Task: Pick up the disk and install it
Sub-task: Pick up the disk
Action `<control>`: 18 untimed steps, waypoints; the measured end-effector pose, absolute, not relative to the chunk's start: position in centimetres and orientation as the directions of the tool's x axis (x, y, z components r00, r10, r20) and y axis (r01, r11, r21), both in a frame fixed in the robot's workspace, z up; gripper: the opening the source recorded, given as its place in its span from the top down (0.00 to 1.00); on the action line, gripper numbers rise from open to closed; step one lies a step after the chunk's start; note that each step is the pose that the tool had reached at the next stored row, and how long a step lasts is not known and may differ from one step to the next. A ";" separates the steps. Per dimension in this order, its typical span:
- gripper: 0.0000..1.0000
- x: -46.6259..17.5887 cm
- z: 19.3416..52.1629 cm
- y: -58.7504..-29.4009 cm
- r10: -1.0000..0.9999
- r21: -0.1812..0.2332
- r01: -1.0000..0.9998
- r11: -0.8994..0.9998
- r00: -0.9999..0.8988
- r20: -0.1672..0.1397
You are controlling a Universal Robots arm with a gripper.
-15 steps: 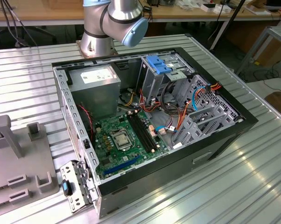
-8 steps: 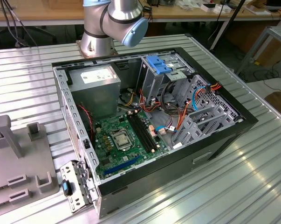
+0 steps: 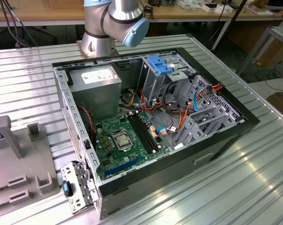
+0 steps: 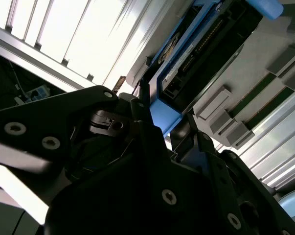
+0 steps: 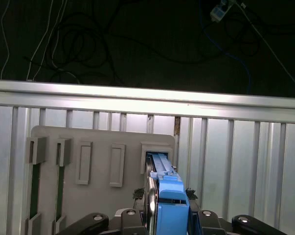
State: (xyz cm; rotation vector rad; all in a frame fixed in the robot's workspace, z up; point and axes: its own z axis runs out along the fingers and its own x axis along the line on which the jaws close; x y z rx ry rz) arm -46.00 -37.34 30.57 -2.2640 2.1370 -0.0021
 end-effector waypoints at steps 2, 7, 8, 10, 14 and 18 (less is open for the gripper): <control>0.60 -46.0 30.6 -37.3 -0.998 -0.021 -0.998 -0.057 0.058 -0.018; 0.62 -46.0 30.6 -37.3 -0.998 -0.021 -0.998 -0.057 0.058 -0.018; 0.62 -46.0 30.6 -37.3 -0.998 -0.021 -0.998 -0.057 0.057 -0.018; 0.62 -46.0 30.6 -37.3 -0.998 -0.021 -0.998 -0.057 0.057 -0.018; 0.63 -46.0 30.6 -37.3 -0.998 -0.021 -0.998 -0.057 0.057 -0.018; 0.63 -46.0 30.6 -37.3 -0.998 -0.021 -0.998 -0.057 0.057 -0.018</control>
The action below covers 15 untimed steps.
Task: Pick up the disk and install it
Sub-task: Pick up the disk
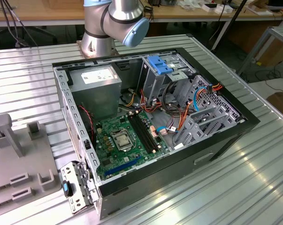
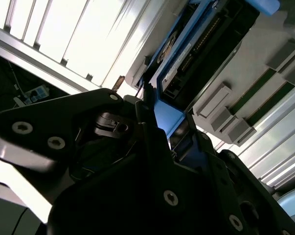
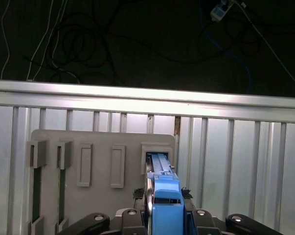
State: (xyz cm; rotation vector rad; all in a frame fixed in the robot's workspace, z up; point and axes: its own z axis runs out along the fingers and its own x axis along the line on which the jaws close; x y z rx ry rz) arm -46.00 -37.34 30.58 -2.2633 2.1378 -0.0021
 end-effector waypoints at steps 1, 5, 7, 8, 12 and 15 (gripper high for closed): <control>0.63 -46.0 30.6 -37.3 -0.998 -0.021 -0.998 -0.057 0.057 -0.018; 0.63 -46.0 30.6 -37.3 -0.998 -0.021 -0.998 -0.057 0.057 -0.018; 0.63 -46.0 30.6 -37.3 -0.998 -0.022 -0.998 -0.056 0.057 -0.018; 0.63 -46.0 30.6 -37.3 -0.998 -0.021 -0.998 -0.056 0.056 -0.018; 0.63 -46.0 30.6 -37.3 -0.999 -0.021 -0.999 -0.036 0.037 -0.017; 0.63 -46.0 30.6 -37.3 -1.000 -0.021 -1.000 -0.009 0.009 -0.017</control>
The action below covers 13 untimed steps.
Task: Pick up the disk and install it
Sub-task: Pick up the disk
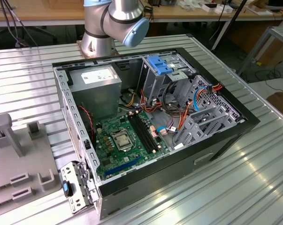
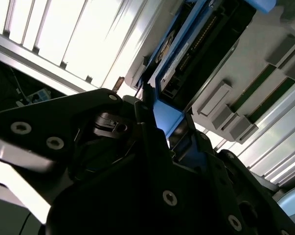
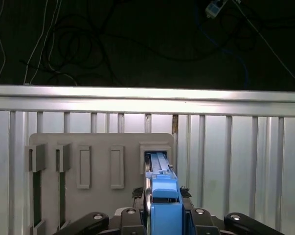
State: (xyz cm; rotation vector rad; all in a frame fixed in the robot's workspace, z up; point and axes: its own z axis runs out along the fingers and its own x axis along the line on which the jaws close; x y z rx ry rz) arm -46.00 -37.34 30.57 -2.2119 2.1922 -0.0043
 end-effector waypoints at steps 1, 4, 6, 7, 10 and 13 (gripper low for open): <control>0.63 -46.0 30.6 -37.3 -1.000 -0.021 -1.000 0.000 0.000 -0.017; 0.63 -46.0 30.6 -37.3 -0.999 -0.021 -0.999 0.028 -0.028 -0.017; 0.63 -46.0 30.6 -37.3 -0.999 -0.021 -0.999 0.028 -0.028 -0.017; 0.63 -46.0 30.6 -37.3 -0.999 -0.021 -0.999 0.028 -0.028 -0.017; 0.63 -46.0 30.6 -37.3 -1.000 -0.021 -0.999 0.025 -0.024 -0.017; 0.63 -46.0 30.5 -37.3 -1.000 -0.021 -1.000 0.015 -0.015 -0.017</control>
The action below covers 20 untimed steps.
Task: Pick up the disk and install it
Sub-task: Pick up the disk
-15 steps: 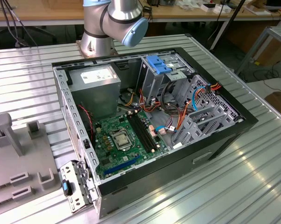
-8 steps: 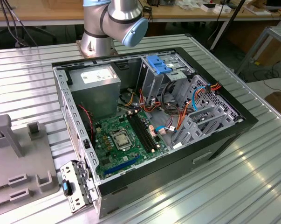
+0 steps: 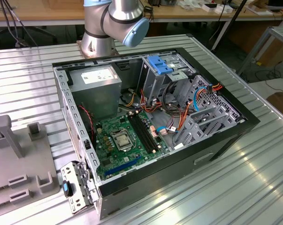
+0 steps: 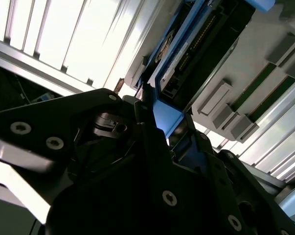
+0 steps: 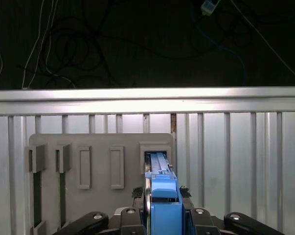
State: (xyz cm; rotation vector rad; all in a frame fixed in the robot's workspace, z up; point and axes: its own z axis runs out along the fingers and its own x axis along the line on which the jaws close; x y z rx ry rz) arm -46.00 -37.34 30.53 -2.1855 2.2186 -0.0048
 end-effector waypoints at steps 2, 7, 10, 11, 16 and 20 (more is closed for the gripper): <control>0.63 -46.0 30.5 -37.3 -1.000 -0.021 -1.000 0.011 -0.010 -0.017; 0.63 -46.0 30.5 -37.3 -1.000 -0.021 -1.000 -0.003 0.003 -0.017; 0.63 -46.0 30.5 -37.3 -1.000 -0.021 -1.000 -0.004 0.004 -0.017; 0.63 -46.0 30.5 -37.3 -1.000 -0.021 -1.000 -0.004 0.004 -0.017; 0.63 -46.0 30.5 -37.3 -1.000 -0.021 -1.000 -0.004 0.004 -0.017; 0.63 -46.0 30.7 -37.3 -1.000 -0.022 -1.000 -0.004 0.005 -0.018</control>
